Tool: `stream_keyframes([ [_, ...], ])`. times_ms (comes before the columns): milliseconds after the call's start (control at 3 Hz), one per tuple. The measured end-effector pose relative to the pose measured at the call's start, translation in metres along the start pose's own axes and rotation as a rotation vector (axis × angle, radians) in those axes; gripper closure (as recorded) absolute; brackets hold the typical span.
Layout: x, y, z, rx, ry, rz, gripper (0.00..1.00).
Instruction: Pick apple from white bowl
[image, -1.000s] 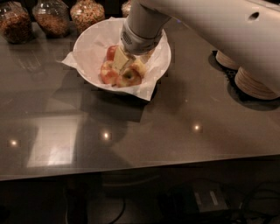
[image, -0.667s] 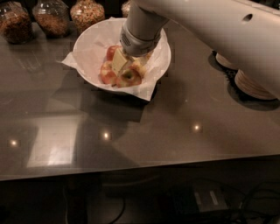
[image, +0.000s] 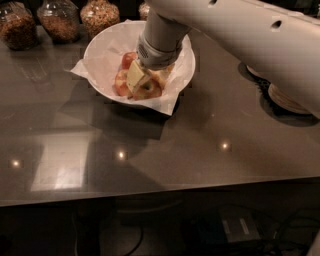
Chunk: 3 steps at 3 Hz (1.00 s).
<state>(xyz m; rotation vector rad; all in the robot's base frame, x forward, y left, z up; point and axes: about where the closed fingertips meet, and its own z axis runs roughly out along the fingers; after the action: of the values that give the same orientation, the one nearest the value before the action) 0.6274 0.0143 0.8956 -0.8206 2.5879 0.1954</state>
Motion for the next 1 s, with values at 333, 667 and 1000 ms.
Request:
stream_keyframes([
  [333,0.004,0.001,0.005,-0.005,0.013,0.013,0.34],
  [667,0.009,0.002,0.011,-0.010,0.029,0.026,0.34],
  [1000,0.012,0.003,0.016,-0.014,0.040,0.031,0.35],
])
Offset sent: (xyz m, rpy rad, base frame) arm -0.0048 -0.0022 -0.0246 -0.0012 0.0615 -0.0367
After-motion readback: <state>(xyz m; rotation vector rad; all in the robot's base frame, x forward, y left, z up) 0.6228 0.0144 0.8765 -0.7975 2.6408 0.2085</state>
